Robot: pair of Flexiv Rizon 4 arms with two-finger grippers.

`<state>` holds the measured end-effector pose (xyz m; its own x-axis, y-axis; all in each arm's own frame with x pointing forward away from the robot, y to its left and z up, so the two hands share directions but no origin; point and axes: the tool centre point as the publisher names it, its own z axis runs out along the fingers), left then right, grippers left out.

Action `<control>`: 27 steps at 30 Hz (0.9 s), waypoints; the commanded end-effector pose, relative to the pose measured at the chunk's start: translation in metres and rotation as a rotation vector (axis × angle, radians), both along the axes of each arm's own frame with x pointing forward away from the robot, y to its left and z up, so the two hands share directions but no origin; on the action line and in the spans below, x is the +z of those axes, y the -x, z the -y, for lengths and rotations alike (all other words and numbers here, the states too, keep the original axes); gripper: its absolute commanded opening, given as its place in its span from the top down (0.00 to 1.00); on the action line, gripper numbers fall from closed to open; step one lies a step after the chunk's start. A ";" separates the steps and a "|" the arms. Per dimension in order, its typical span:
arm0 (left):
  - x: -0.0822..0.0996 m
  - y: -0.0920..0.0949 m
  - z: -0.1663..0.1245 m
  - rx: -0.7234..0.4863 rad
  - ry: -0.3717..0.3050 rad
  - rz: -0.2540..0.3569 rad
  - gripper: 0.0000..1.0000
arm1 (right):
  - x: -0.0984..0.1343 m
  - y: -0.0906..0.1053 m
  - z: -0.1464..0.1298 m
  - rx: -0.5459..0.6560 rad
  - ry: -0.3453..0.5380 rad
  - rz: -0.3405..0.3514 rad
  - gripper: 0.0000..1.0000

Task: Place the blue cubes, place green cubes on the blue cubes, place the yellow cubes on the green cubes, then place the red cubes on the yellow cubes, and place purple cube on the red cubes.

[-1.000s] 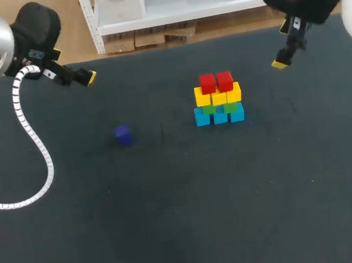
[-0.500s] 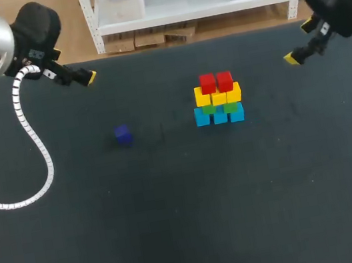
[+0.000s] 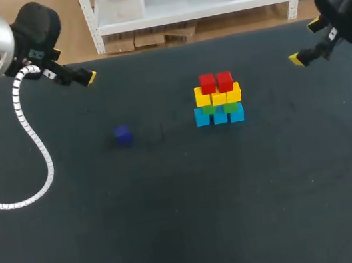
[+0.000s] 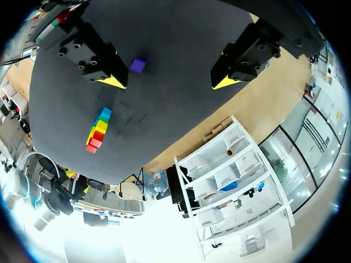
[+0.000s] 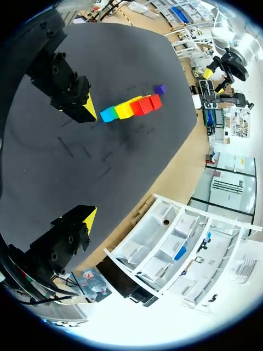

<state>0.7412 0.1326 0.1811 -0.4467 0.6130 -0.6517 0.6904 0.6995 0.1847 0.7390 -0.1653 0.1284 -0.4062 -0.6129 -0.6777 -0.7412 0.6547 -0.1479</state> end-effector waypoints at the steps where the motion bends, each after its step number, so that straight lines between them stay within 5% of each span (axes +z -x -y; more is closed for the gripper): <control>1: 0.000 -0.001 -0.002 -0.007 0.004 0.000 0.00 | 0.000 -0.001 0.000 0.001 -0.002 -0.001 0.00; 16: 0.000 -0.001 -0.002 -0.007 0.004 0.000 0.00 | 0.000 -0.001 0.000 0.001 -0.002 -0.001 0.00; 27: -0.031 0.016 0.035 -0.274 -0.317 -0.166 0.00 | 0.000 -0.001 0.000 0.001 -0.002 -0.001 0.00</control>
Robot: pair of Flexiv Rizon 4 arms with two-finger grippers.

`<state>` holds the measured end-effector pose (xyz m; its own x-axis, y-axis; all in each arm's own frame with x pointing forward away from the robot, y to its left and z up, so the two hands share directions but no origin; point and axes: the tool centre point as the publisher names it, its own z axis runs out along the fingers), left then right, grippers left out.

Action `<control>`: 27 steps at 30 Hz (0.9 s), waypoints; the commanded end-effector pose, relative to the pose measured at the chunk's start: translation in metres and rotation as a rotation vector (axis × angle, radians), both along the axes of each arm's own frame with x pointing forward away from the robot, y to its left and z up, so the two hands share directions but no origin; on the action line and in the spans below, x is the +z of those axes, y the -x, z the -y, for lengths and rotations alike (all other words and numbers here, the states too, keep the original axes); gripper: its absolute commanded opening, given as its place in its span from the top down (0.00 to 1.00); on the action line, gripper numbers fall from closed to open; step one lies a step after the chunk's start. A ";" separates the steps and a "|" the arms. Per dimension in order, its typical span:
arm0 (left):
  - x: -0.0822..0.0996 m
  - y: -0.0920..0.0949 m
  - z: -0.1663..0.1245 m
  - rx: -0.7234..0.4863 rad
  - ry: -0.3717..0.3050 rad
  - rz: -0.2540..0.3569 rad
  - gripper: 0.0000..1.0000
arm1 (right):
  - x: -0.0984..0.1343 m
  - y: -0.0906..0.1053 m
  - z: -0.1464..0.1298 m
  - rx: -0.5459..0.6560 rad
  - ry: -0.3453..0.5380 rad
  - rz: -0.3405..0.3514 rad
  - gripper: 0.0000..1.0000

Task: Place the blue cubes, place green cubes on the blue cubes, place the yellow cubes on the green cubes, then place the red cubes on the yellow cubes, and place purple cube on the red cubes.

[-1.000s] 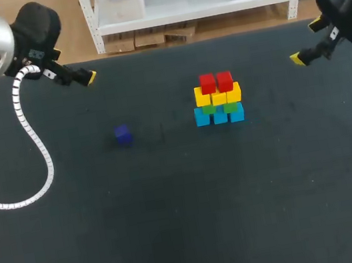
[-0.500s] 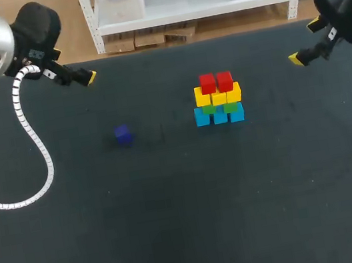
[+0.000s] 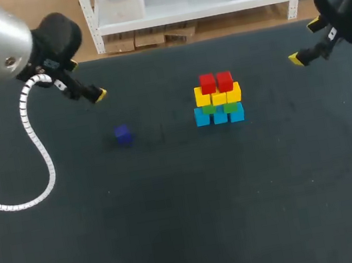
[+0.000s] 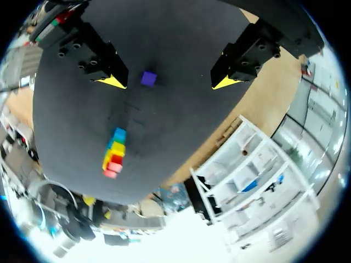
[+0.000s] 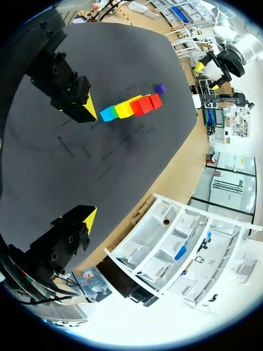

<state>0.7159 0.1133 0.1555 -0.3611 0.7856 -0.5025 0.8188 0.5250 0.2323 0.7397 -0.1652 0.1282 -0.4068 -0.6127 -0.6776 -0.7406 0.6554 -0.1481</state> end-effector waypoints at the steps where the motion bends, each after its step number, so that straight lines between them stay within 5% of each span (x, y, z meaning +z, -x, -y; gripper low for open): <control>1: -0.010 -0.007 0.019 -0.120 -0.182 -0.099 0.00 | 0.000 0.000 0.001 0.002 -0.002 -0.001 0.00; 9: -0.052 -0.007 0.027 -0.269 -0.347 -0.235 0.00 | 0.000 0.000 0.001 0.002 -0.002 -0.001 0.00; 20: -0.112 -0.022 0.032 -0.320 -0.368 -0.413 0.00 | 0.000 0.000 0.001 0.002 -0.002 -0.001 0.00; 27: -0.127 -0.028 0.030 -0.346 -0.394 -0.481 0.00 | 0.000 0.000 0.001 0.002 -0.002 -0.001 0.00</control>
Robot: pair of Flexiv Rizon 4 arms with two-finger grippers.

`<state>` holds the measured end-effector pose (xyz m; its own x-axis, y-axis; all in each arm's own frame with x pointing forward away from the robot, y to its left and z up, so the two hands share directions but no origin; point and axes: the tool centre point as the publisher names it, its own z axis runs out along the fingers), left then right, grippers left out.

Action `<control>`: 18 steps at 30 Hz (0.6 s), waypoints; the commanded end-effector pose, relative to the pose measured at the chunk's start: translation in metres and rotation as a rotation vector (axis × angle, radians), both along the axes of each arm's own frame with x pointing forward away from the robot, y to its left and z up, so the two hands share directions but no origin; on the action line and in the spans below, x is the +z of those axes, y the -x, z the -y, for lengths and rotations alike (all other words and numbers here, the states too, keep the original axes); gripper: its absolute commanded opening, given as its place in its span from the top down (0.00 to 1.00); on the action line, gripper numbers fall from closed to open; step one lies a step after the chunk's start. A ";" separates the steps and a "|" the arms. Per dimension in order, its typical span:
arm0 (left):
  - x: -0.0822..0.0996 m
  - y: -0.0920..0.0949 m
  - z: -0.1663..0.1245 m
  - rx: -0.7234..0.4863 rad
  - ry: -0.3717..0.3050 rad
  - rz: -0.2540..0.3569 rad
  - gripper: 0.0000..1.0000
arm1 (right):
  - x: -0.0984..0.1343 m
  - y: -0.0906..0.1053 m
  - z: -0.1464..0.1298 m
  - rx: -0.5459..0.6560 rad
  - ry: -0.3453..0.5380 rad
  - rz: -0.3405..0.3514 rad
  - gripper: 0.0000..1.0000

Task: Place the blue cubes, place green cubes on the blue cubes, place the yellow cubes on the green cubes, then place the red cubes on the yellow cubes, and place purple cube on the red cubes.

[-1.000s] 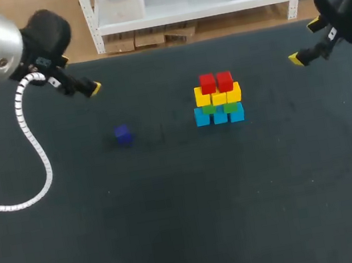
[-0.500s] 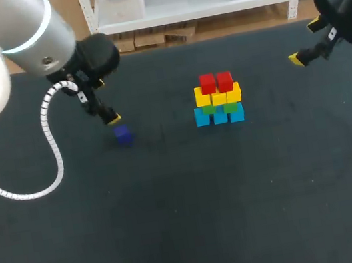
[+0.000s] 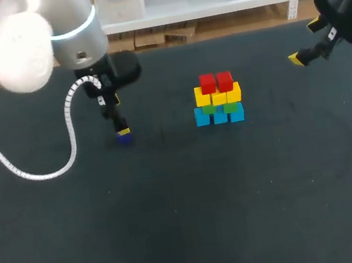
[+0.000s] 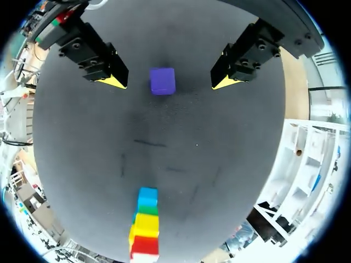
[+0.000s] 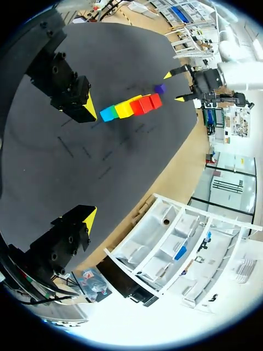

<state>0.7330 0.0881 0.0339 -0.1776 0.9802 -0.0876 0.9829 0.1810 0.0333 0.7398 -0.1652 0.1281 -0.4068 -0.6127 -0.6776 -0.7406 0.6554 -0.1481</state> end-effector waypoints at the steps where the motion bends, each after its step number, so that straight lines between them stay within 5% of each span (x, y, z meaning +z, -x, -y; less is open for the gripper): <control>1: -0.006 -0.011 0.005 -0.011 -0.066 -0.131 0.00 | 0.000 0.000 0.001 0.002 -0.002 -0.001 0.00; 18: -0.021 0.014 -0.003 0.079 -0.104 -0.148 0.00 | 0.000 0.000 0.001 0.002 -0.002 -0.001 0.00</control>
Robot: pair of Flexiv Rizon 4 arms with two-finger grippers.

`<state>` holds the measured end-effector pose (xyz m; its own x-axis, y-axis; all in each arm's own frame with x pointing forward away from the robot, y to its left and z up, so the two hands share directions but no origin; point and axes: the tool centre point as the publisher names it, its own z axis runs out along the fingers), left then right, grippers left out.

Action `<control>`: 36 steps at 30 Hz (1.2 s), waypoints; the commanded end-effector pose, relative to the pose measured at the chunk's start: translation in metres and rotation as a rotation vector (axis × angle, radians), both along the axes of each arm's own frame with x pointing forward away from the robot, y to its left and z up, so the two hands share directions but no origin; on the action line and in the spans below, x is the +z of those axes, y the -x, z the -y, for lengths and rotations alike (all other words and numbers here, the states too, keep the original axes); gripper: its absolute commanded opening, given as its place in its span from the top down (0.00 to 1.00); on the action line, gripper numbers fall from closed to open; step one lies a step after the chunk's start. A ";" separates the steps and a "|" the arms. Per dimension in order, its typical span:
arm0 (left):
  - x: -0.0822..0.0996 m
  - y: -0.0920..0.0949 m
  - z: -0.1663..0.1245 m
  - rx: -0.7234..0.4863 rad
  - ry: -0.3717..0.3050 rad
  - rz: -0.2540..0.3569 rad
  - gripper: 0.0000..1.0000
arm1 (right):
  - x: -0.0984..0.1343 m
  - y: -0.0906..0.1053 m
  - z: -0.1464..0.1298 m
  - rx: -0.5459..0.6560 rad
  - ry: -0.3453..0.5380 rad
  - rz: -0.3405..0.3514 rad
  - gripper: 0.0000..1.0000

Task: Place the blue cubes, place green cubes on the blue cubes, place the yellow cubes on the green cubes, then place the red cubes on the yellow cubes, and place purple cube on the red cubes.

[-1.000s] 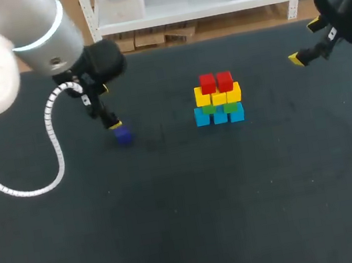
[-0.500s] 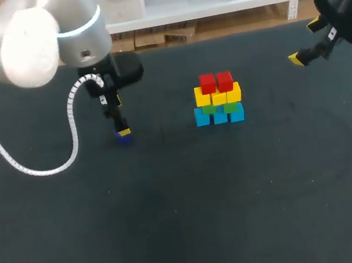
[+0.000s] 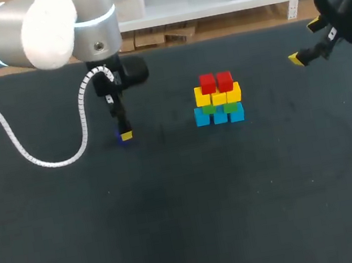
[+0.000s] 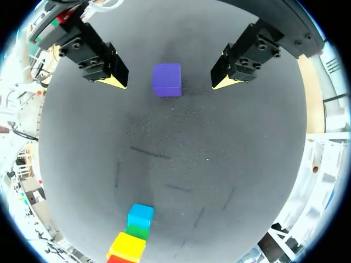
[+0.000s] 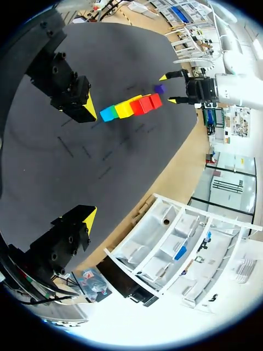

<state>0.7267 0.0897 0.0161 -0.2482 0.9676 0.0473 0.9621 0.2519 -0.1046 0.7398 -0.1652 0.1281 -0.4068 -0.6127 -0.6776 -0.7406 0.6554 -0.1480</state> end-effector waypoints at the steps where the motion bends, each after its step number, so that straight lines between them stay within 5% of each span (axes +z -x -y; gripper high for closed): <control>1: -0.004 0.010 -0.001 0.014 -0.009 0.020 0.00 | 0.000 0.000 0.001 0.002 -0.002 -0.001 0.00; 14: -0.022 0.016 -0.005 0.065 -0.034 0.045 0.00 | 0.000 0.000 0.001 0.002 -0.002 -0.001 0.00; 15: -0.022 0.015 -0.005 0.069 -0.035 0.049 0.29 | 0.000 0.000 0.001 0.002 -0.002 -0.001 0.00; 16: -0.022 0.014 -0.006 0.072 -0.035 0.051 0.43 | 0.000 0.000 0.001 0.002 -0.002 -0.001 0.00; 23: -0.019 0.005 -0.012 0.107 -0.033 0.095 0.73 | 0.000 0.000 0.001 0.002 -0.002 -0.001 0.00; 25: -0.019 0.004 -0.012 0.107 -0.032 0.103 0.98 | 0.000 0.000 0.001 0.002 -0.002 -0.001 0.00; 32: -0.016 0.003 -0.007 0.083 -0.015 0.127 1.00 | 0.000 0.000 0.001 0.002 -0.002 -0.001 0.00; 36: 0.008 -0.003 -0.006 0.045 -0.025 0.138 1.00 | 0.000 0.000 0.001 0.002 -0.002 -0.001 0.00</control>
